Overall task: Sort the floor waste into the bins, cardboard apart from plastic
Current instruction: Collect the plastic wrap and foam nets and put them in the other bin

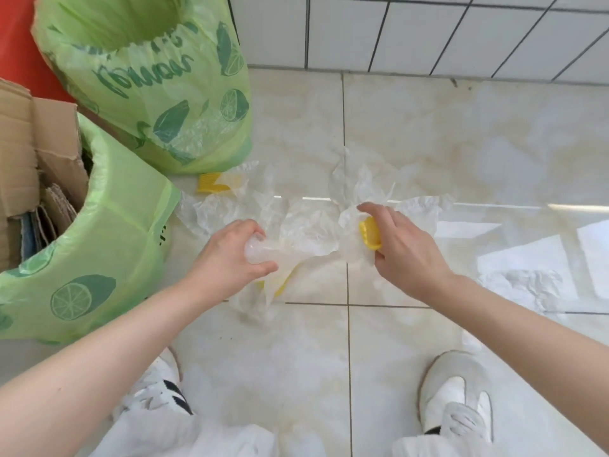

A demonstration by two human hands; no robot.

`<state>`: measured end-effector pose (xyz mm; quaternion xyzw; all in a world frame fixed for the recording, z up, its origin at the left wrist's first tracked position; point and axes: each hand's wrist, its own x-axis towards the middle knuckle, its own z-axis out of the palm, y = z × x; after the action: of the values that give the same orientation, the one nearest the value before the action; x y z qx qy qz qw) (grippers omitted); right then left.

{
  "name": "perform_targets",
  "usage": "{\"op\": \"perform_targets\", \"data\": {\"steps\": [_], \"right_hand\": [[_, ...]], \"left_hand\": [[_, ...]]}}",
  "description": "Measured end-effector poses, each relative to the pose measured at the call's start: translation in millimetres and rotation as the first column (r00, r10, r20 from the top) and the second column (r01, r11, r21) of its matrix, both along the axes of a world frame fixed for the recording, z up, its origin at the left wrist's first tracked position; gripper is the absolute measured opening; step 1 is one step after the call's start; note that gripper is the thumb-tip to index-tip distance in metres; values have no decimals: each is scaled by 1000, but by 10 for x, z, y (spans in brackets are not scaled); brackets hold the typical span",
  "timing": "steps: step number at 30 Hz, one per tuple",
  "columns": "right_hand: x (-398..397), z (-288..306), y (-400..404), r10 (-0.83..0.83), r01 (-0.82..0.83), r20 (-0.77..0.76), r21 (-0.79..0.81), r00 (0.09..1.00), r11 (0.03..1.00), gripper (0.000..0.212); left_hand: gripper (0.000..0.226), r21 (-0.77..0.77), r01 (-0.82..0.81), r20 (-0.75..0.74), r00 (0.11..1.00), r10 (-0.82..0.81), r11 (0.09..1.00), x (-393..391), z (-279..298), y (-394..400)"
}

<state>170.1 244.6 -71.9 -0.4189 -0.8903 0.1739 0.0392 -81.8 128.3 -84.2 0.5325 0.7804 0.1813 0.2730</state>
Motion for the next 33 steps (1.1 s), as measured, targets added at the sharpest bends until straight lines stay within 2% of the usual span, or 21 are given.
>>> {"op": "perform_targets", "data": {"steps": [4,6,8,11,14,16,18,21,23,25,28,33], "right_hand": [[-210,62,466,-94,97,-51,65,994,993,56],[-292,62,715,-138,138,-14,80,990,987,49],[-376,21,915,-141,139,26,80,990,987,43],[-527,-139,1074,-72,73,86,-4,994,997,39],[-668,-361,1133,-28,59,211,-143,977,988,40],[-730,-457,1129,5,73,327,-225,945,972,42],[-754,-514,1087,19,80,382,-240,924,967,45],[-758,-557,1010,26,43,439,-146,898,988,47],[-739,-580,985,40,1,433,-93,901,996,43],[-712,-591,987,43,-4,400,-97,916,995,39],[-693,-510,970,10,27,291,-124,957,992,35],[-823,-144,880,-14,16,18,-83,1000,996,24]], "left_hand": [[16,-78,-154,-145,979,142,985,-293,-38,162],[27,-117,-214,-156,968,195,970,-386,-74,212],[21,-172,-236,-195,960,202,956,-467,-149,252],[48,-277,-217,-273,952,140,936,-526,-321,273],[64,-338,-231,-300,945,128,912,-516,-452,289],[66,-339,-221,-327,939,106,915,-479,-516,274],[56,-273,-186,-339,937,86,944,-435,-543,236],[39,-161,-53,-401,916,-17,985,-385,-556,127],[48,-166,42,-445,888,-113,985,-361,-546,55],[47,-163,57,-405,907,-119,985,-348,-508,24],[30,-42,-83,-264,962,69,996,-364,-431,31],[35,92,-292,10,956,292,952,-329,19,168]]}}
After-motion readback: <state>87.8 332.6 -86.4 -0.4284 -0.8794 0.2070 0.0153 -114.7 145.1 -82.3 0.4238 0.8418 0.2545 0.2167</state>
